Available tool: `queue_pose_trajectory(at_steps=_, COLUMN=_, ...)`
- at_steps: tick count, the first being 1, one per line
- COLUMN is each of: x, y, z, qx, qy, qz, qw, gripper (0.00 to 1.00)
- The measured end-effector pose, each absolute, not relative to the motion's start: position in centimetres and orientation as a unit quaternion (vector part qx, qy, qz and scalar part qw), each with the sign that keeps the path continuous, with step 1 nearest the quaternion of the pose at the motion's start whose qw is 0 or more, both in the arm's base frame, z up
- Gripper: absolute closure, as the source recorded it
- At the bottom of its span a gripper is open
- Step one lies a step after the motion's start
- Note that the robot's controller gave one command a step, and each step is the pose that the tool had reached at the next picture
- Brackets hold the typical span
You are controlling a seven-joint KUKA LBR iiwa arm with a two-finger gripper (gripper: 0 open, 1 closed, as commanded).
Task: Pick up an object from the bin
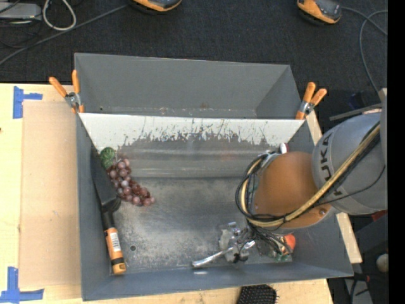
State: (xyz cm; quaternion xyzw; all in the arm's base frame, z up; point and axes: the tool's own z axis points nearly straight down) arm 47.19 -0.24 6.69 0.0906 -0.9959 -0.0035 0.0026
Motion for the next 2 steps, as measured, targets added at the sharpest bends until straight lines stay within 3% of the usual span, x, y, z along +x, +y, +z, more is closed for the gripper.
queue_pose_trajectory(at_steps=1, x=47.70, y=0.87, z=10.18, qx=0.216, qy=-0.976, qz=-0.004, qw=0.003, gripper=1.00)
queue_pose_trajectory(at_steps=2, x=47.70, y=0.86, z=10.18, qx=0.215, qy=-0.977, qz=-0.005, qw=0.003, gripper=1.00)
